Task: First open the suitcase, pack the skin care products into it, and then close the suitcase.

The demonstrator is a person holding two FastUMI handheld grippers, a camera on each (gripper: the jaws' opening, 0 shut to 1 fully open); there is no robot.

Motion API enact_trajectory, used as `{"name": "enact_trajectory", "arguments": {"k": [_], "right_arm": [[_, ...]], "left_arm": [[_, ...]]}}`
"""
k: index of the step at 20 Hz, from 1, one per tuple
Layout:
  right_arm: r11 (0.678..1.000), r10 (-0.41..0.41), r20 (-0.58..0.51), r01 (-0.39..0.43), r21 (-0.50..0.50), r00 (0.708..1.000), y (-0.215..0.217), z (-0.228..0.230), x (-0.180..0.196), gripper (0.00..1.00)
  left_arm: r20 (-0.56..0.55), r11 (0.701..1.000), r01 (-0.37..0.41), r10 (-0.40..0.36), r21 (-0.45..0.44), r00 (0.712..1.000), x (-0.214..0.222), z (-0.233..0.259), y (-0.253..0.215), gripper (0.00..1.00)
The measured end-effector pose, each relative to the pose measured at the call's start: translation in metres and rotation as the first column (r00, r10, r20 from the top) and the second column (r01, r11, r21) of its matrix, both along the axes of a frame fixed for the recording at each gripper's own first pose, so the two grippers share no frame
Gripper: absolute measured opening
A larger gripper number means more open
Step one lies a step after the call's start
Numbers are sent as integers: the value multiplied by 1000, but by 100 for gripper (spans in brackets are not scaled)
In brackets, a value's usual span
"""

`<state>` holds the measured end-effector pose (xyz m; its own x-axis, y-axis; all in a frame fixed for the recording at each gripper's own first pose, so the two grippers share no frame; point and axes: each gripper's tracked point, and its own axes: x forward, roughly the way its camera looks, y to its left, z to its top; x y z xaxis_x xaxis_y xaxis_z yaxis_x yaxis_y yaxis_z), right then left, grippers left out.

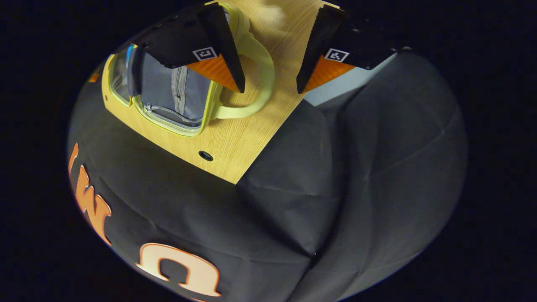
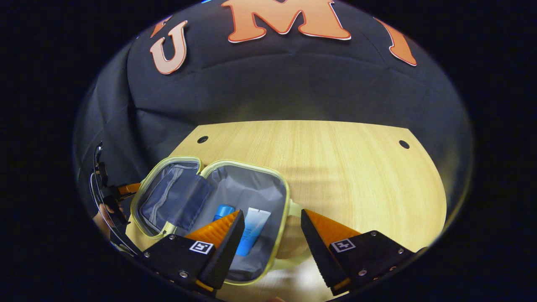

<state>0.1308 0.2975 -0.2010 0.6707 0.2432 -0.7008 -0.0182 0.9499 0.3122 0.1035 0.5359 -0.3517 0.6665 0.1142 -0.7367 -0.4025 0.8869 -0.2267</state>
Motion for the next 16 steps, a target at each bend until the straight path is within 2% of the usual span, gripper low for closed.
{"name": "enact_trajectory", "arguments": {"k": [2,4,5,6,7,10,16], "right_arm": [[999,-6,22,7,-34,1000,-13,3,-2,88],[998,-2,41,5,-67,999,-23,6,-7,88],[996,4,48,0,-84,999,-27,8,-10,88],[995,7,53,-1,-103,999,-32,9,-12,88],[993,9,61,-2,-116,998,-37,11,-14,88],[990,9,101,6,-139,995,-46,18,-14,89],[988,-5,155,29,-154,988,-73,29,-12,92]], "left_arm": [[-17,998,16,-17,-52,1000,4,-11,-4,71],[-71,997,53,-57,-57,996,1,-21,-11,31],[-75,996,75,-79,-45,994,7,-20,-10,24],[-61,997,75,-75,0,995,17,-18,-6,24],[-46,997,78,-77,5,996,27,-23,-9,12],[-50,989,123,-119,82,992,12,15,-15,13],[21,942,191,-204,276,979,13,105,-29,13]]}}
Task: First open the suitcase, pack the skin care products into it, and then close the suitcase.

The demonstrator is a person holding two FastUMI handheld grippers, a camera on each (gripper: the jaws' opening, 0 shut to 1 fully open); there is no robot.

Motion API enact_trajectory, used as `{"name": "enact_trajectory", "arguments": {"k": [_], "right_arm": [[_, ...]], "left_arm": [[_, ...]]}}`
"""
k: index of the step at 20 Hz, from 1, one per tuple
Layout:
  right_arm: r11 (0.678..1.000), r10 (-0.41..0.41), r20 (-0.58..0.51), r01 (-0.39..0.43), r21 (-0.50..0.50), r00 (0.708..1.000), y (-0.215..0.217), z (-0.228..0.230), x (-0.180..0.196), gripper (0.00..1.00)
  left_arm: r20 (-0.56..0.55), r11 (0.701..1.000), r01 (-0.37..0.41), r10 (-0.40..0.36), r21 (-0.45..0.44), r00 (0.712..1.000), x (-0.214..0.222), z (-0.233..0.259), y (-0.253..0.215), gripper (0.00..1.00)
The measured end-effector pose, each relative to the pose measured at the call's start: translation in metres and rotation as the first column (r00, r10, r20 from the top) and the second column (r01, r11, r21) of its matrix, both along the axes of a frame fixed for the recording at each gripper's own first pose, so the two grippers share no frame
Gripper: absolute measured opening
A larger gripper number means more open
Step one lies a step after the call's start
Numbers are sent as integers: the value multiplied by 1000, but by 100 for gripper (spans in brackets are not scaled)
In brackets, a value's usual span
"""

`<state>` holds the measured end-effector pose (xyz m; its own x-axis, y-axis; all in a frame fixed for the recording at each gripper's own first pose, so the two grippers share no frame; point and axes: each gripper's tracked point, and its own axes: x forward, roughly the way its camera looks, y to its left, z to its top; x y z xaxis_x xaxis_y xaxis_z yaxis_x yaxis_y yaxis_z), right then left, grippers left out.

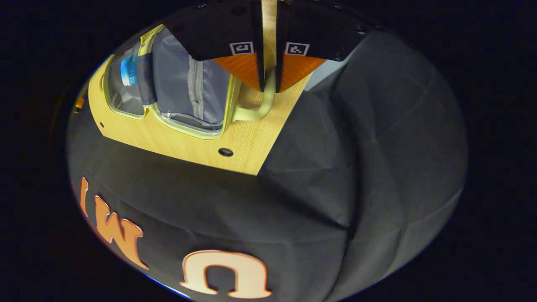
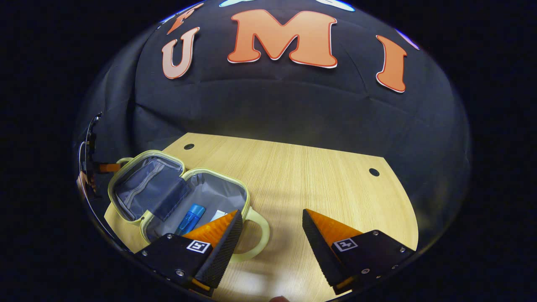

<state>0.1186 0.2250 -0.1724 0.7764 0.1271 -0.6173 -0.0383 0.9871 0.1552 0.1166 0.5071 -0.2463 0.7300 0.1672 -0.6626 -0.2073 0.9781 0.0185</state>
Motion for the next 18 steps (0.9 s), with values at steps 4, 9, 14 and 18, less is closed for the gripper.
{"name": "enact_trajectory", "arguments": {"k": [4,9,14,18], "right_arm": [[999,39,39,-39,4,998,-7,8,-1,92],[995,99,89,-96,-32,991,-19,9,-2,94],[989,115,82,-107,-99,990,-30,2,-6,95],[991,98,70,-91,-93,993,-25,2,-4,95]], "left_arm": [[107,995,98,-96,-12,990,6,69,-55,10],[72,992,34,-43,120,996,1,65,-53,1],[-13,995,-95,96,41,995,-12,5,-9,36],[-93,985,-161,155,-57,984,-18,-49,7,43]]}}
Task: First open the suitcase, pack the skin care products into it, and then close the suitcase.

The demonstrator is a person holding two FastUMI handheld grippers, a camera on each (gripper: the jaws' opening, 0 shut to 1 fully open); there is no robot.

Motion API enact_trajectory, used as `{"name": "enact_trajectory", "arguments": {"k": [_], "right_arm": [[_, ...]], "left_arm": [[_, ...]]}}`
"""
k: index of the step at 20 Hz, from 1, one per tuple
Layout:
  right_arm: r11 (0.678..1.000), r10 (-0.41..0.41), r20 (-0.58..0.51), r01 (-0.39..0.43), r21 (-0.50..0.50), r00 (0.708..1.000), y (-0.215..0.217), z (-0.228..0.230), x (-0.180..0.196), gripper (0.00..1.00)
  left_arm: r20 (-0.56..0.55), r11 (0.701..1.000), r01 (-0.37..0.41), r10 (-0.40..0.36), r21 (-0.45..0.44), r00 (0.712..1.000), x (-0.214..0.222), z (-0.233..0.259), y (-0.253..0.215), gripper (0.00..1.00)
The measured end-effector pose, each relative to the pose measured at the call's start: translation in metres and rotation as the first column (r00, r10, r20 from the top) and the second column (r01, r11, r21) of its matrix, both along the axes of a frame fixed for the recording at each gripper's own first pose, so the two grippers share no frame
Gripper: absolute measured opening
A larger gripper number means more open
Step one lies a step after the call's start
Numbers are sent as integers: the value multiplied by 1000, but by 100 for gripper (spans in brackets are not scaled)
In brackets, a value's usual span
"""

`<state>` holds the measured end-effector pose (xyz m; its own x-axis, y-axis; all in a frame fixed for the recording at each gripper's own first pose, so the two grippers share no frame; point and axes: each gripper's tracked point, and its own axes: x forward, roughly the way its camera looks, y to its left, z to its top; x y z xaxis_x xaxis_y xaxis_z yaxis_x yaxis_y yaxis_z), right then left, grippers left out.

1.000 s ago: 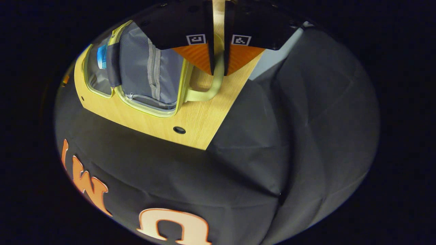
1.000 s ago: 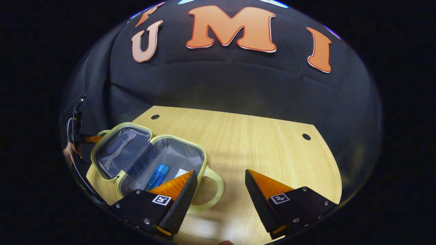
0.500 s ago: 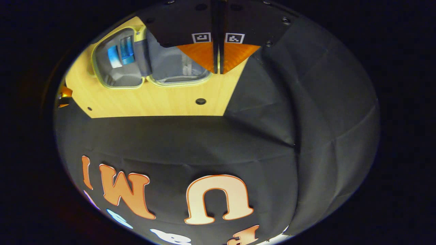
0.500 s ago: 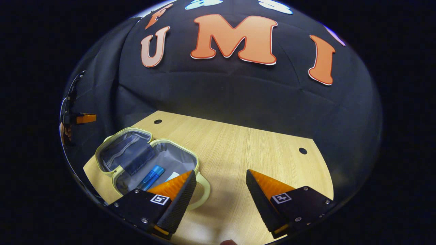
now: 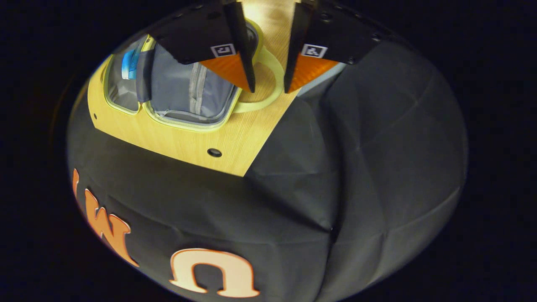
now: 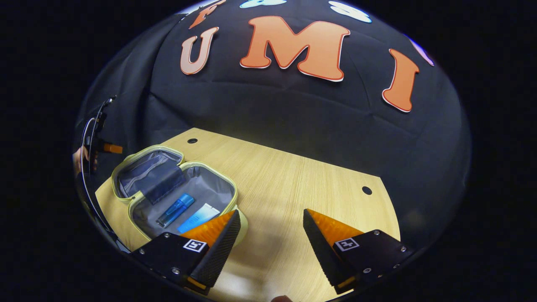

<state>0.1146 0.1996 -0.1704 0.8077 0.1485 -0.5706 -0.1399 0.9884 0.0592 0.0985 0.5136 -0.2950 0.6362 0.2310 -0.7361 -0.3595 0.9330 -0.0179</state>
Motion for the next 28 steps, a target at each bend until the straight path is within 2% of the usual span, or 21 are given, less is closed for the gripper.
{"name": "enact_trajectory", "arguments": {"k": [1,2,5,9,13,15,16,17,18,19,24,28], "right_arm": [[1000,0,-4,0,-9,1000,0,-2,1,95],[1000,-1,-5,1,-20,1000,-1,-1,2,96],[1000,-8,-2,8,-29,1000,-1,1,4,96],[999,-10,-18,9,-47,1000,1,-3,1,96],[998,-7,-16,6,-60,1000,8,-1,-2,96],[998,-6,-16,5,-67,1000,9,0,-4,96],[998,-9,-16,8,-70,1000,9,1,-4,96],[997,-9,-12,8,-70,1000,9,2,-5,96],[998,-7,-12,6,-69,1000,10,4,-5,96],[997,-10,-8,9,-71,1000,10,5,-5,96],[998,-5,-1,5,-68,1000,12,8,-8,96],[998,2,22,-1,-60,1000,14,16,-8,96]], "left_arm": [[-17,1000,-15,14,-20,1000,-2,-12,4,52],[-28,999,-27,26,-36,999,-2,-21,9,52],[-63,994,-56,50,-95,997,-3,-50,15,52],[-70,986,-42,31,-160,997,6,-67,21,52],[-56,957,-34,19,-289,998,12,-78,13,52],[-72,954,-44,23,-296,997,10,-82,13,22],[-59,956,-44,28,-290,998,12,-84,15,22],[-46,956,-42,30,-289,998,16,-80,14,14],[-14,955,-45,43,-292,999,17,-72,14,13],[15,952,-36,42,-303,999,20,-66,13,5],[57,970,11,3,-242,998,18,-43,9,1],[119,985,38,-18,-169,993,13,4,4,1]]}}
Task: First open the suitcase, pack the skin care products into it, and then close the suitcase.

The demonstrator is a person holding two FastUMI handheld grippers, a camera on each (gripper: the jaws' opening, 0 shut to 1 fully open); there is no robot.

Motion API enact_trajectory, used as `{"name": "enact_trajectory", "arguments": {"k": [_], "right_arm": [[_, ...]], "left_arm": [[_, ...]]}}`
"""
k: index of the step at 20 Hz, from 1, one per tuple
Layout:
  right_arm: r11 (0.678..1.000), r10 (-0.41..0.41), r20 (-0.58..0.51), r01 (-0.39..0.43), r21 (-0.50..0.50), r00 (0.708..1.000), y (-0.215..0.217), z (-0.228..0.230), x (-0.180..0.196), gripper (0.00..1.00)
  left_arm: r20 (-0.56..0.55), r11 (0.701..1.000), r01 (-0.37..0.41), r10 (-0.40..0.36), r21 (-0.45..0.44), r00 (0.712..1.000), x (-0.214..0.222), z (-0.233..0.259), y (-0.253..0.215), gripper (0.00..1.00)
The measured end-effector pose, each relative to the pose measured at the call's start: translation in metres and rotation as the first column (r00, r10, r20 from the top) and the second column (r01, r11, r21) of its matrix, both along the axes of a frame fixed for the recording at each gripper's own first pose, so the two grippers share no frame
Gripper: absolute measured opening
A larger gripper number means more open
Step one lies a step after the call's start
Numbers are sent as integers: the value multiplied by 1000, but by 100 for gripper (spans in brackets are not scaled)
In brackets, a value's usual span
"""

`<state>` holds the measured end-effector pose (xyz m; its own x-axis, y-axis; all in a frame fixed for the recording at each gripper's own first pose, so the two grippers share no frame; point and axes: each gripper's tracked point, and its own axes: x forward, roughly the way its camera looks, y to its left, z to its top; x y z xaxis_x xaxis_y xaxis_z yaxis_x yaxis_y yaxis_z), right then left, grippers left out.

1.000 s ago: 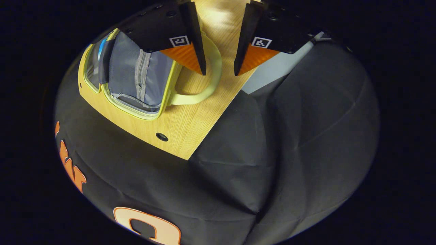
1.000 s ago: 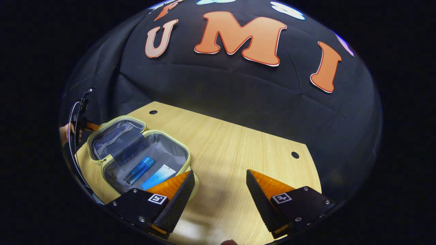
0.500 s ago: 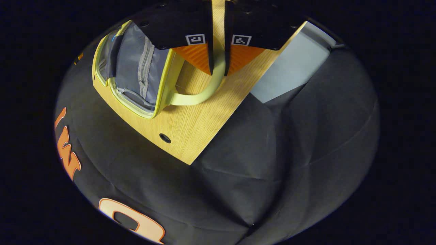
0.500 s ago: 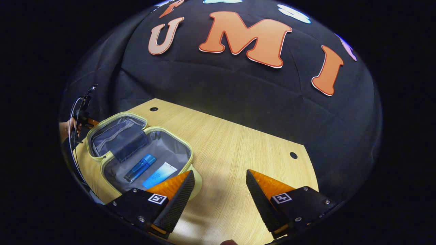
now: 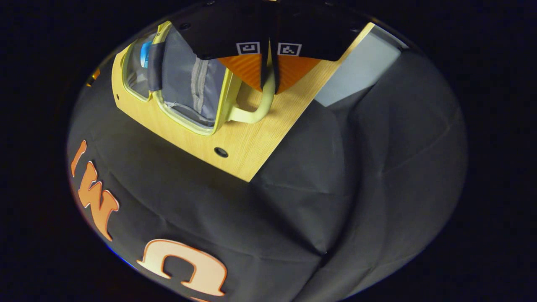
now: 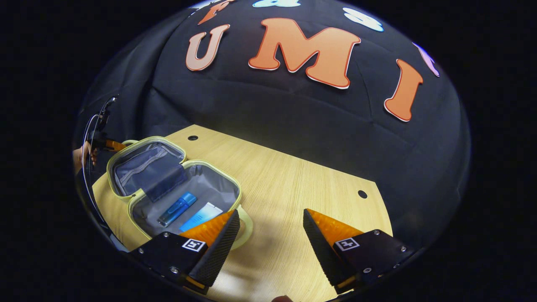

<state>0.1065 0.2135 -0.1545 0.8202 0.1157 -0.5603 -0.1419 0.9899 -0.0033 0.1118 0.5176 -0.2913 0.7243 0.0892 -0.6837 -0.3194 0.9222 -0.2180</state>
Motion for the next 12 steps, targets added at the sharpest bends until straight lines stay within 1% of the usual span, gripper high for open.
{"name": "enact_trajectory", "arguments": {"k": [1,2,4,8,12], "right_arm": [[1000,0,7,0,0,1000,-1,2,0,96],[1000,-2,16,2,1,1000,-3,5,0,96],[1000,-8,35,8,8,999,-7,9,1,96],[999,-26,98,24,22,995,-21,26,-1,96],[998,-46,149,41,41,988,-38,43,-9,96]], "left_arm": [[18,999,21,-21,25,1000,-1,15,-6,1],[38,998,26,-29,65,999,-2,31,-8,1],[79,993,50,-58,110,995,-4,65,-21,1],[147,983,75,-100,167,984,-9,121,-51,0],[177,965,106,-151,240,973,-15,160,-91,0]]}}
